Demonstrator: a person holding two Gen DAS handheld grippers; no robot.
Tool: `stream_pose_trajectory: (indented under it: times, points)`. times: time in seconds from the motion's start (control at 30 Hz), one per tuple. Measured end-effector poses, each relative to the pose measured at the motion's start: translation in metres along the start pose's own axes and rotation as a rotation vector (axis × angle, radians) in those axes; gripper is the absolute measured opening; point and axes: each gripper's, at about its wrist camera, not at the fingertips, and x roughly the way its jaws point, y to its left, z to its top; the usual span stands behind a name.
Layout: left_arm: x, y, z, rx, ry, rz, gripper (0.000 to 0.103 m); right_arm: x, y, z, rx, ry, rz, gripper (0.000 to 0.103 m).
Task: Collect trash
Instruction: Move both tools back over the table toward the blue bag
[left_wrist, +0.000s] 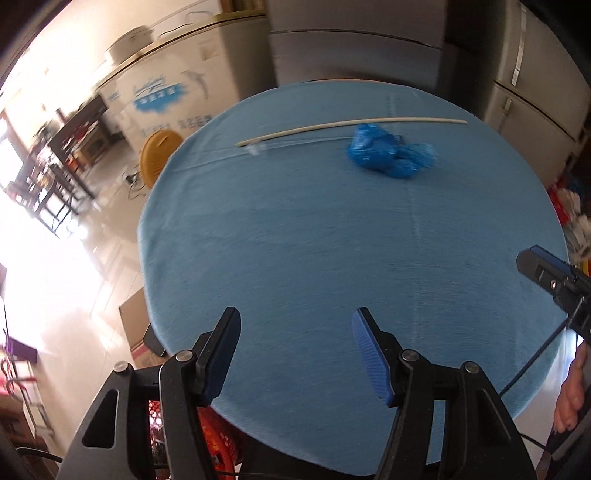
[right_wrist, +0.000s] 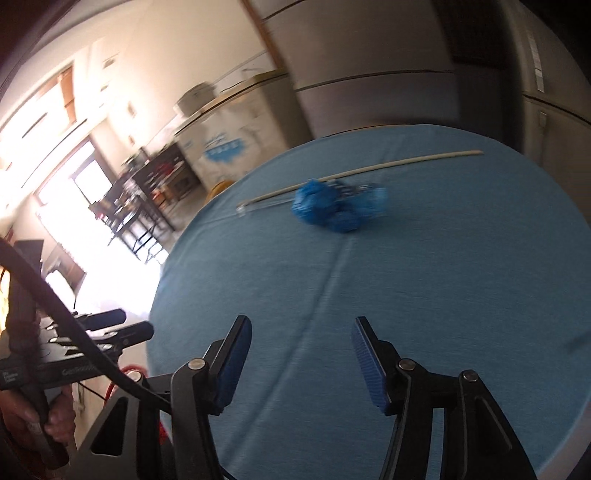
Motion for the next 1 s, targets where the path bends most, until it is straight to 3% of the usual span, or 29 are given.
stream_pose_trajectory:
  times: [0.37, 0.7, 1.0]
  points:
    - [-0.01, -0.072, 0.018, 0.161, -0.02, -0.026, 0.064, -0.04, -0.096, -0.012, 0.188, -0.072, -0.074, 0.06]
    - [-0.026, -0.136, 0.024, 0.306, -0.052, -0.088, 0.064, -0.076, -0.149, -0.026, 0.297, -0.132, -0.129, 0.06]
    - [-0.017, -0.142, 0.031, 0.292, -0.016, -0.121, 0.064, -0.088, -0.174, -0.033, 0.369, -0.156, -0.157, 0.06]
